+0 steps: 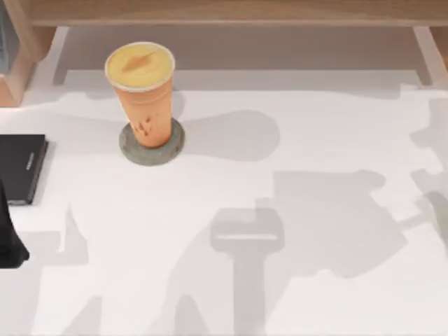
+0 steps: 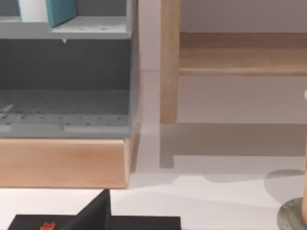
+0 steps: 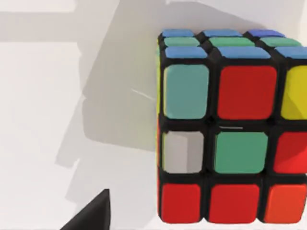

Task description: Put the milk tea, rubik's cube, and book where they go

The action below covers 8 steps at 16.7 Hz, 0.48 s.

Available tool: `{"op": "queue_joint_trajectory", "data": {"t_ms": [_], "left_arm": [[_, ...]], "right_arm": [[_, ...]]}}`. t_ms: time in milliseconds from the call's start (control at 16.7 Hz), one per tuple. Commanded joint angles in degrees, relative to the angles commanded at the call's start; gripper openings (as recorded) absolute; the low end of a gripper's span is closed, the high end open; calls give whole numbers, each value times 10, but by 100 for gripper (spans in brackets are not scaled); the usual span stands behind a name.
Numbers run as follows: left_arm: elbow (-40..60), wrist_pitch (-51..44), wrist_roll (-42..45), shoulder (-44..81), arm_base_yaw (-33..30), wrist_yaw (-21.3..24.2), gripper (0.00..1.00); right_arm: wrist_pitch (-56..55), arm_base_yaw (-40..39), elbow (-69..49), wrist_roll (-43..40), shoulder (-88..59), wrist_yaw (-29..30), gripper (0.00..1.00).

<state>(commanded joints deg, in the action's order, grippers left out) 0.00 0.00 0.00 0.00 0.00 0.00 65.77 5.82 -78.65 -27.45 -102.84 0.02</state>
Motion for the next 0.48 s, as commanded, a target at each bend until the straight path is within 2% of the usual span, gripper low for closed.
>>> {"op": "queue_joint_trajectory", "data": {"t_ms": [480], "left_arm": [[0,0,0,0,0,0,100]], "right_arm": [[-127,2,89,1,-38,0,100]]}}
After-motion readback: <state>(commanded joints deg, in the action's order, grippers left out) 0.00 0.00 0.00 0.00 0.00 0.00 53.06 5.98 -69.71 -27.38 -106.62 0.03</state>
